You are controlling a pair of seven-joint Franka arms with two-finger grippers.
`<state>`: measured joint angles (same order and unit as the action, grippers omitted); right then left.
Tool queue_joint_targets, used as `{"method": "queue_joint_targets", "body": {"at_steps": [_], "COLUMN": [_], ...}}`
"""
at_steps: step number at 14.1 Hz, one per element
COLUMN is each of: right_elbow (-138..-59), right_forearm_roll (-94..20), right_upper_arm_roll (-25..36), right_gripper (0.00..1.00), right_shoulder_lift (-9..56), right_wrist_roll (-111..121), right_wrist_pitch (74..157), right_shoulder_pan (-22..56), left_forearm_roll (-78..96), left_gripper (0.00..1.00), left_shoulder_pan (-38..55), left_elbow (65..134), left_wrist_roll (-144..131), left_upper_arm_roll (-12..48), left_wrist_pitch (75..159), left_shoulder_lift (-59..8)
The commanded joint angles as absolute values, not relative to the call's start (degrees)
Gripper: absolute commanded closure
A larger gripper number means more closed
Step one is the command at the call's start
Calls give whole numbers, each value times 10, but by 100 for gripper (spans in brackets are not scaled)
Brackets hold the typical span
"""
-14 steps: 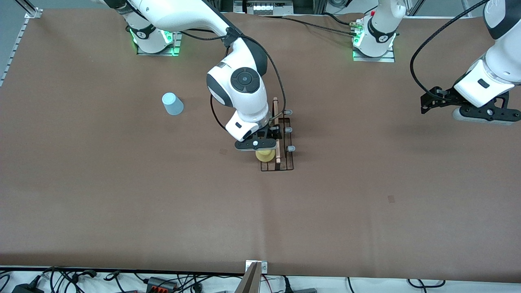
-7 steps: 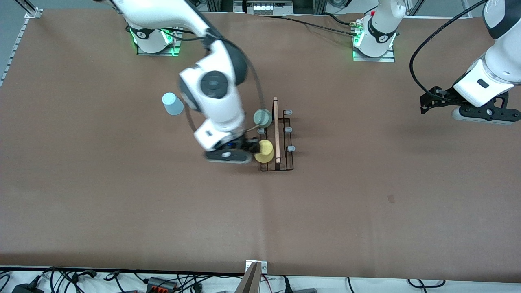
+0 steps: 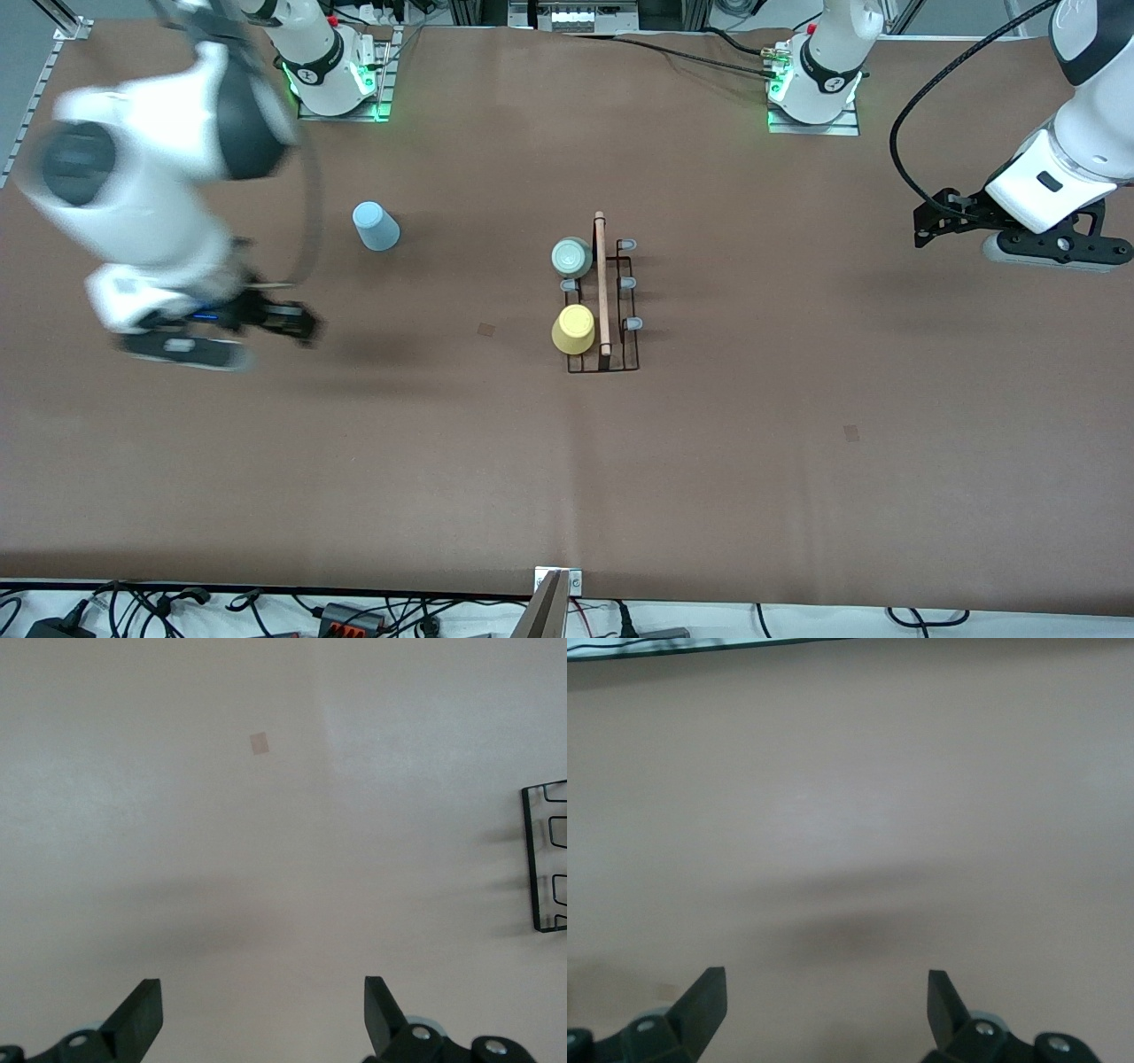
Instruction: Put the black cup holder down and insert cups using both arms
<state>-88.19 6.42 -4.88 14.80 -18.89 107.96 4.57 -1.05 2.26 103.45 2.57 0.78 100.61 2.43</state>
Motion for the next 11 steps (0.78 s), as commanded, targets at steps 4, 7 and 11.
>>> {"method": "queue_joint_targets", "body": {"at_steps": [4, 7, 11], "right_elbow": [-890, -876, -879], "right_forearm_roll": [10, 22, 21], "right_upper_arm_roll": [-56, -47, -45], "right_gripper": [0, 0, 0], "right_shoulder_lift": [69, 65, 57], "right_wrist_roll": [-25, -8, -7], "right_wrist_pitch": [996, 963, 952], "right_shoulder_pan": [-83, -82, -78], "left_forearm_roll": [-17, -17, -17], "left_gripper": [0, 0, 0], "left_shoulder_pan": [26, 26, 26], "left_elbow": [1028, 1028, 1028], "left_wrist_roll": [22, 22, 22], "left_upper_arm_roll": [7, 7, 7], "left_wrist_pitch": [1002, 1002, 1002], "left_shoulder_lift": [22, 22, 22]}}
